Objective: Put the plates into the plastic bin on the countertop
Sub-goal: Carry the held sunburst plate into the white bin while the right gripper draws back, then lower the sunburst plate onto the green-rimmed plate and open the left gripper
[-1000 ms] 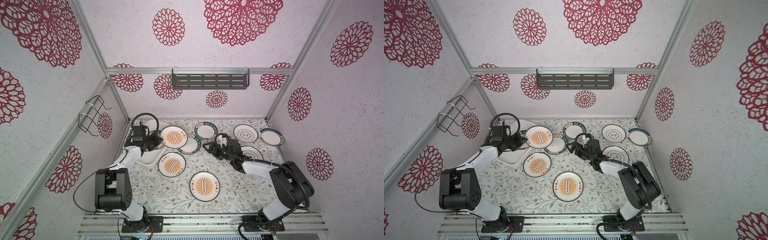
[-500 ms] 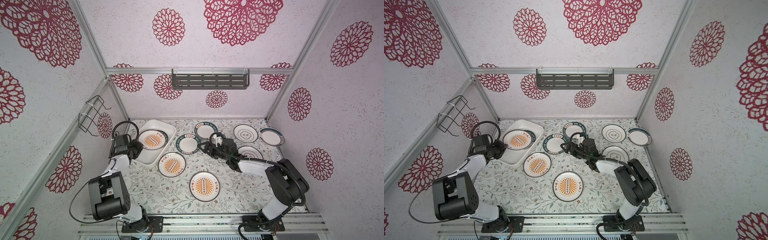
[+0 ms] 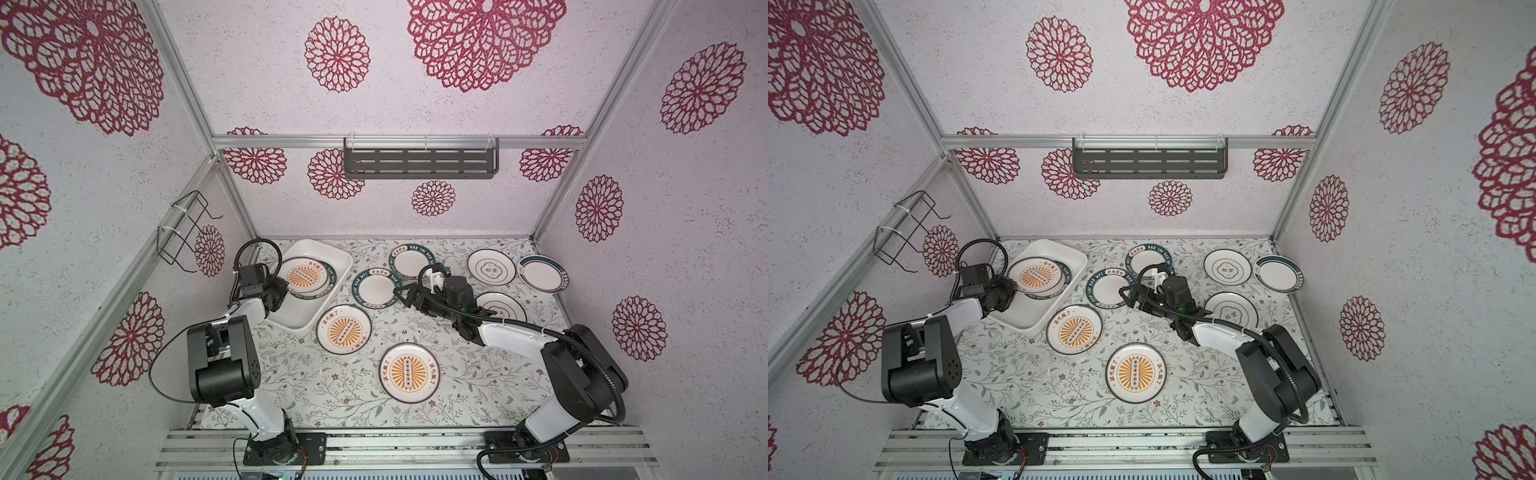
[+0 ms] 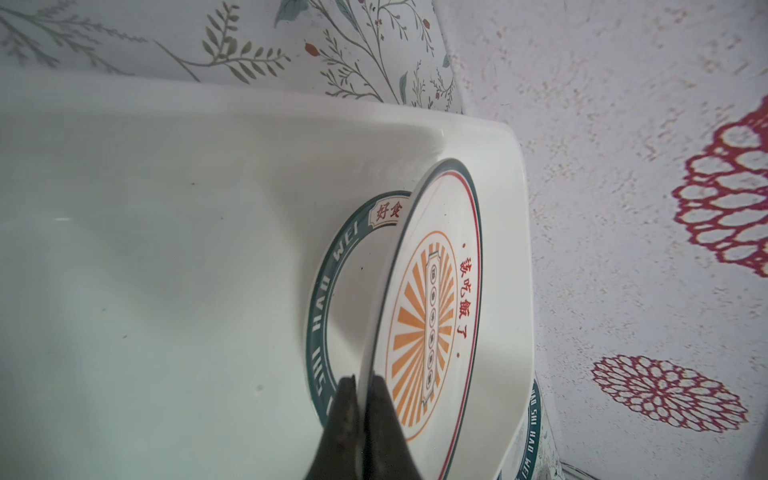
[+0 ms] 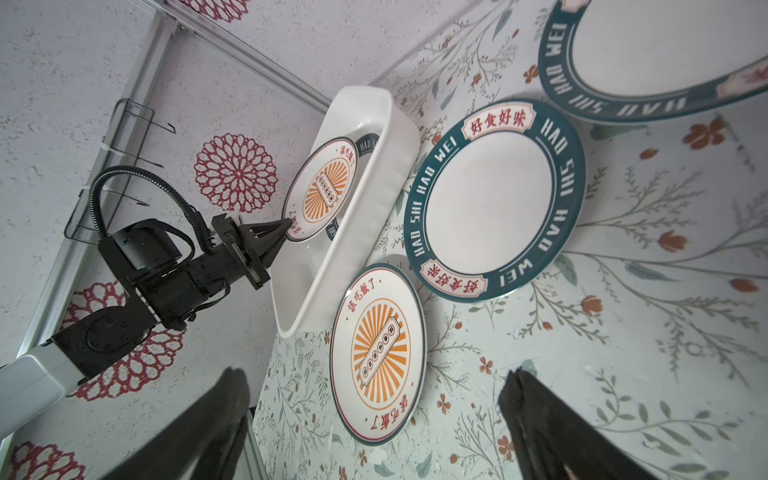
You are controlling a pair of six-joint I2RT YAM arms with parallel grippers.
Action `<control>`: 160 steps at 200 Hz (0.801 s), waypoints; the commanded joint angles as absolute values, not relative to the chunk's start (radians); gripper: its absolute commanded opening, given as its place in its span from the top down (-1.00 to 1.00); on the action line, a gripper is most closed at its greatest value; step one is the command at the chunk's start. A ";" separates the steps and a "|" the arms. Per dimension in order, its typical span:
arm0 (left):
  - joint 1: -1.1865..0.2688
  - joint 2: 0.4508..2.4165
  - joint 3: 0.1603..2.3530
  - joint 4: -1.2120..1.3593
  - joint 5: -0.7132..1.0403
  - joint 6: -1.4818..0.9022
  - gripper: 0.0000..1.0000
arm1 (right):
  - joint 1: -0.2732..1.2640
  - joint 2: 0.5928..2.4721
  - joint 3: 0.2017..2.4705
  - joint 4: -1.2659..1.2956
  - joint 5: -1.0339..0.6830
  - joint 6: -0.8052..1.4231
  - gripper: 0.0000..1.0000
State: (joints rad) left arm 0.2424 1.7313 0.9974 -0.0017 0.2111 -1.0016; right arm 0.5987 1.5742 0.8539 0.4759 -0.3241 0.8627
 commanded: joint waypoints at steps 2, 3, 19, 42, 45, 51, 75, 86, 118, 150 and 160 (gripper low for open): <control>0.209 1.774 1.051 0.064 0.156 -1.017 1.00 | 0.601 1.494 0.840 0.436 -0.253 0.809 -0.98; 0.207 1.777 1.053 0.064 0.153 -1.017 1.00 | 0.601 1.493 0.840 0.436 -0.252 0.810 -0.98; 0.199 1.803 1.069 0.064 0.122 -1.021 1.00 | 0.602 1.468 0.824 0.425 -0.230 0.808 -0.98; 0.184 1.832 1.090 0.058 0.106 -1.028 1.00 | 0.602 1.440 0.808 0.407 -0.206 0.805 -0.98; 0.182 1.834 1.093 0.056 0.098 -1.027 1.00 | 0.601 1.437 0.807 0.405 -0.203 0.805 -0.98; 0.175 1.838 1.097 0.049 0.085 -1.024 1.00 | 0.601 1.433 0.804 0.401 -0.199 0.805 -0.98; 0.169 1.850 1.103 0.043 0.071 -1.029 1.00 | 0.601 1.425 0.805 0.387 -0.187 0.799 -0.98; 0.169 1.857 1.107 0.036 0.074 -1.031 1.00 | 0.602 1.424 0.805 0.382 -0.183 0.796 -0.98; 0.163 1.876 1.122 0.007 0.092 -1.029 1.00 | 0.601 1.427 0.805 0.376 -0.176 0.795 -0.98; 0.155 1.887 1.120 0.000 0.105 -1.028 0.93 | 0.601 1.424 0.796 0.376 -0.168 0.796 -0.98; 0.153 1.890 1.118 -0.004 0.108 -1.028 0.91 | 0.601 1.422 0.792 0.376 -0.164 0.797 -0.98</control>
State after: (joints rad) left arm 0.1684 1.8671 1.0996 0.0021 0.0963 -1.0267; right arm 0.5987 1.4639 0.7990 0.3649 -0.1902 0.8196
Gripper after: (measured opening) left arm 0.076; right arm 0.989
